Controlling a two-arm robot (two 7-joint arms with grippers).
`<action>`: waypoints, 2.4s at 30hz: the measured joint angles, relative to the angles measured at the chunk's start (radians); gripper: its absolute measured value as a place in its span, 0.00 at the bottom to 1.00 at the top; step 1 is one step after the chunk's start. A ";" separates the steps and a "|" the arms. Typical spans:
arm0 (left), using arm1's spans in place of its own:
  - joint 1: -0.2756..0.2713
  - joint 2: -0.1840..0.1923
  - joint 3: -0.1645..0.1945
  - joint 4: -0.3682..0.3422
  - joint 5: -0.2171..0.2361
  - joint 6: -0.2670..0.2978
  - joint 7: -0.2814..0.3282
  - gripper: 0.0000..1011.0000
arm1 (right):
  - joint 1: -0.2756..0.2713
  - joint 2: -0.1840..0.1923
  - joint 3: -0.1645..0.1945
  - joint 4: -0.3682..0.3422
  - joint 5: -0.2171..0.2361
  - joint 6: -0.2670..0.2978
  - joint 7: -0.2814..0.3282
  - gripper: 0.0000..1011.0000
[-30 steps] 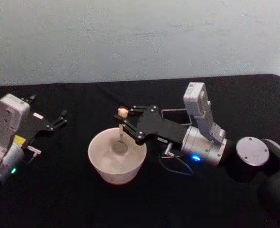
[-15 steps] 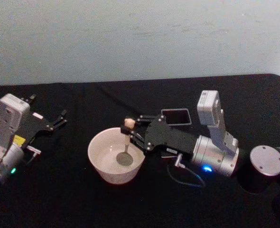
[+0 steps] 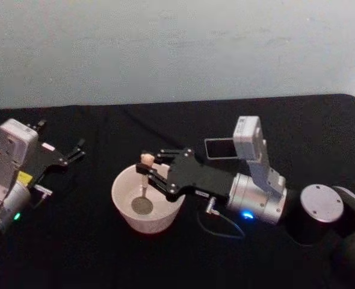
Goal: Pick up the stirring spoon with one hand, stir inside the cup, then place it back in its original position.
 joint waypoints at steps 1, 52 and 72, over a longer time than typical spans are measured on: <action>0.000 0.000 0.000 0.000 0.000 0.000 0.000 0.99 | 0.004 -0.004 0.000 0.007 -0.003 -0.002 -0.004 0.21; 0.000 0.000 0.000 0.000 0.000 0.000 0.000 0.99 | -0.083 0.076 0.024 -0.113 0.022 0.036 0.004 0.21; 0.000 0.000 0.000 0.000 0.000 0.000 0.000 0.99 | 0.011 -0.016 0.010 0.021 -0.020 0.000 -0.052 0.21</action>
